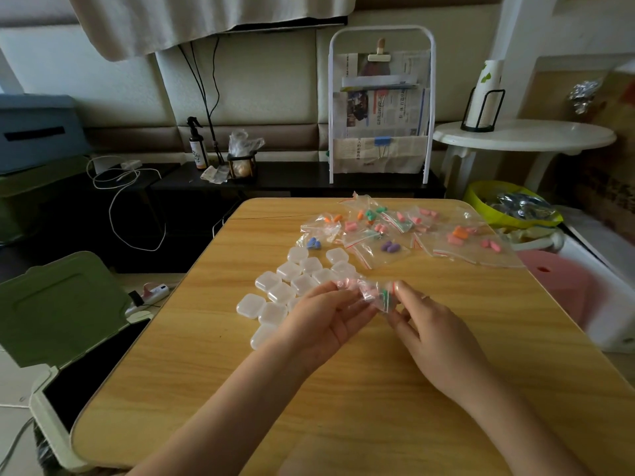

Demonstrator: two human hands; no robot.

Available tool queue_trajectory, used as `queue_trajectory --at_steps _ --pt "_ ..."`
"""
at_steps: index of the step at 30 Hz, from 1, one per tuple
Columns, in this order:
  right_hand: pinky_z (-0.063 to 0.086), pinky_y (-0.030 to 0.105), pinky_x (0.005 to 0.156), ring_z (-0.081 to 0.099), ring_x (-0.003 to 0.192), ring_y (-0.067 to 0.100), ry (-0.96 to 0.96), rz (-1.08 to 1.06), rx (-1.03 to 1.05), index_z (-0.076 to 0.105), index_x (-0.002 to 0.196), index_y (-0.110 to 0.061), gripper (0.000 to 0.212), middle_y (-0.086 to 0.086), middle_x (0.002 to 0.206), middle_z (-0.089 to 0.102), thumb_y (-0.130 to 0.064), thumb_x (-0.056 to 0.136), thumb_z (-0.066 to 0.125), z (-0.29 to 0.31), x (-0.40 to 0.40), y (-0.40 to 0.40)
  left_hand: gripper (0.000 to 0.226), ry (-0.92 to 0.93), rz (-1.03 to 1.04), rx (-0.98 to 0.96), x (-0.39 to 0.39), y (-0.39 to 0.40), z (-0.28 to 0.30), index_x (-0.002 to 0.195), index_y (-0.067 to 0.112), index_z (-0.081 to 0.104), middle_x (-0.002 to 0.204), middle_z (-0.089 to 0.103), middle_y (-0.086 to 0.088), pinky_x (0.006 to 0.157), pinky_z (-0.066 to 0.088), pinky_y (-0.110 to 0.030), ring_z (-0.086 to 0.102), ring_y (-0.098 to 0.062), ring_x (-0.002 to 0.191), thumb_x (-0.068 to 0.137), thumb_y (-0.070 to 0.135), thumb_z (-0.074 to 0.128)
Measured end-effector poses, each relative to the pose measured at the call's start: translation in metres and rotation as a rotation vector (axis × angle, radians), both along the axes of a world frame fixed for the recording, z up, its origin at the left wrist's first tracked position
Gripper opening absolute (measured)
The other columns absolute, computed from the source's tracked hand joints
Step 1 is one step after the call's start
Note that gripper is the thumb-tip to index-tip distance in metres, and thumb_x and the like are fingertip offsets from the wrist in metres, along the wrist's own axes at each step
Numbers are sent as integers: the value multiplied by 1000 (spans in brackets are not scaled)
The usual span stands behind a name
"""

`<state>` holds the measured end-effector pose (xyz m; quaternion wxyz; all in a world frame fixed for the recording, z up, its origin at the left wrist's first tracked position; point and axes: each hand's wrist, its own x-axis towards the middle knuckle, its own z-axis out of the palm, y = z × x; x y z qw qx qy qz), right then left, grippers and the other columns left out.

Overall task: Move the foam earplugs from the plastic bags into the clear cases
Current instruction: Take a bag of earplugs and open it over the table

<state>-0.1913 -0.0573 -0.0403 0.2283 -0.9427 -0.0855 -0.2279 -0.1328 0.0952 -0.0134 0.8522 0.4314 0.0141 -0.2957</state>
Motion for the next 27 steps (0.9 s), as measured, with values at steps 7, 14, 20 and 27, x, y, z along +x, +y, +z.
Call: queue_trajectory --at_steps 7,14,20,27 --pt "46 20 56 58 72 5 -214 11 194 50 107 -27 25 -15 79 58 -45 98 35 -3 2 5 12 -12 48 44 3 -1 1 91 -3 53 83 59 -19 55 58 -26 65 -22 70 92 -12 45" --pt "54 29 45 65 80 11 -224 1 764 51 102 -20 12 -14 92 62 -24 100 40 3 3 3 31 -172 174 218 8 -5 -5 112 12 46 76 61 -16 58 58 -26 65 -18 63 91 -10 50" --pt "53 26 54 61 68 10 -176 -60 930 59 96 -22 18 -7 87 67 -10 98 45 5 4 -17 23 -459 153 425 12 -32 -6 83 11 60 81 59 -10 62 56 -22 61 -12 65 96 -2 46" --pt "53 17 62 61 64 4 -166 -139 844 58 123 -19 33 0 82 68 -5 94 54 17 -8 -45 19 -752 149 806 28 -90 -4 113 19 61 108 65 -4 65 54 -27 60 -10 75 97 19 50"
